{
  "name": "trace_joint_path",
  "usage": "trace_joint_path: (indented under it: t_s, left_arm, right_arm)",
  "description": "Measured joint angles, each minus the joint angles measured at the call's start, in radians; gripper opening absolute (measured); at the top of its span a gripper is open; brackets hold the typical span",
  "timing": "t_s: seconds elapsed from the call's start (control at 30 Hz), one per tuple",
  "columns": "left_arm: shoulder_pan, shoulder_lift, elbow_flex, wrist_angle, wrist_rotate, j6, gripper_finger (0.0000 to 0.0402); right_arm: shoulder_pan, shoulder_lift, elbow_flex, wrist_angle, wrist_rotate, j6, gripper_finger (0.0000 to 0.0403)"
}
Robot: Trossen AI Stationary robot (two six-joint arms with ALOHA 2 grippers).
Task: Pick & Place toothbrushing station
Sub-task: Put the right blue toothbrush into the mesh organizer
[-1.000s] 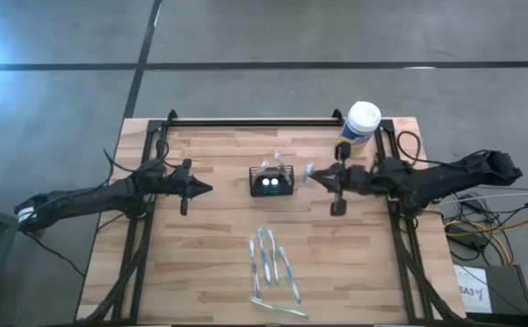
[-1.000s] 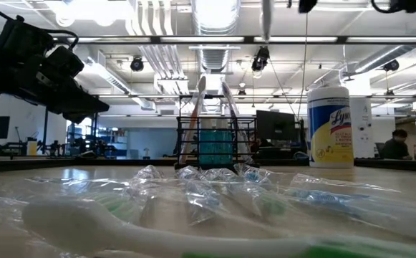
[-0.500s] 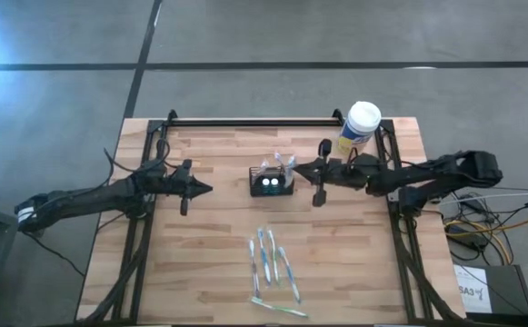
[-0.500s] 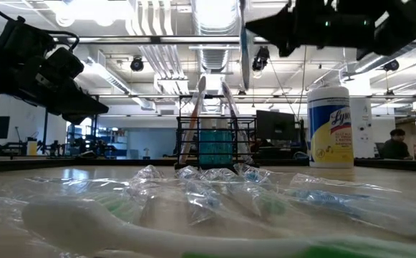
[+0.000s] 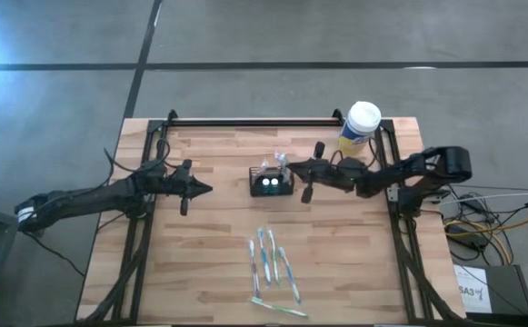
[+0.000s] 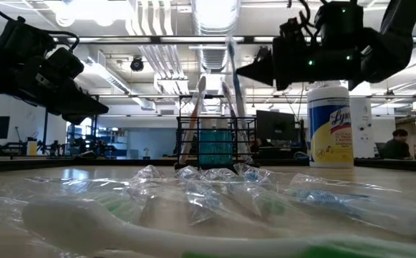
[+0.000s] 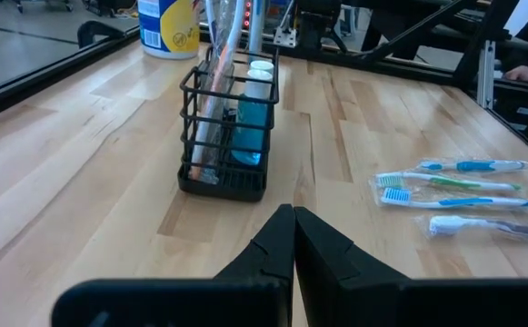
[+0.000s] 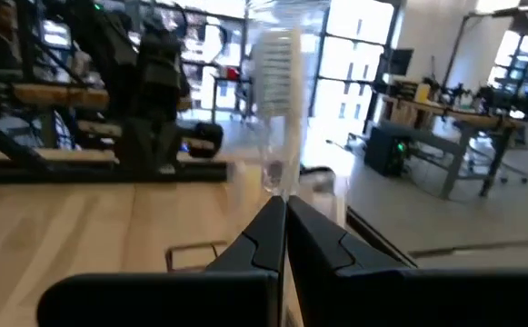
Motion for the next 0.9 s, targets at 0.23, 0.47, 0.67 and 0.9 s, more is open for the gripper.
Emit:
trace_joint_path:
  t_s: [0.23,0.47,0.67,0.9]
  left_arm:
    - [0.000,0.000,0.000,-0.003,0.000,0.001,0.0010]
    - [0.000,0.000,-0.001,-0.006,0.000,0.000,0.0010]
    - [0.000,0.000,0.000,-0.006,0.000,0.000,0.0010]
    - [0.000,0.000,0.000,-0.005,0.000,-0.001,0.0010]
  right_arm:
    - [0.001,0.089,-0.005,0.067,0.032,0.006,0.0008]
    - [0.002,0.203,-0.023,0.197,0.054,0.027,0.0008]
    - [0.009,0.311,-0.026,0.323,0.057,0.034,0.0008]
    - [0.011,0.405,-0.024,0.399,0.059,0.027,0.0008]
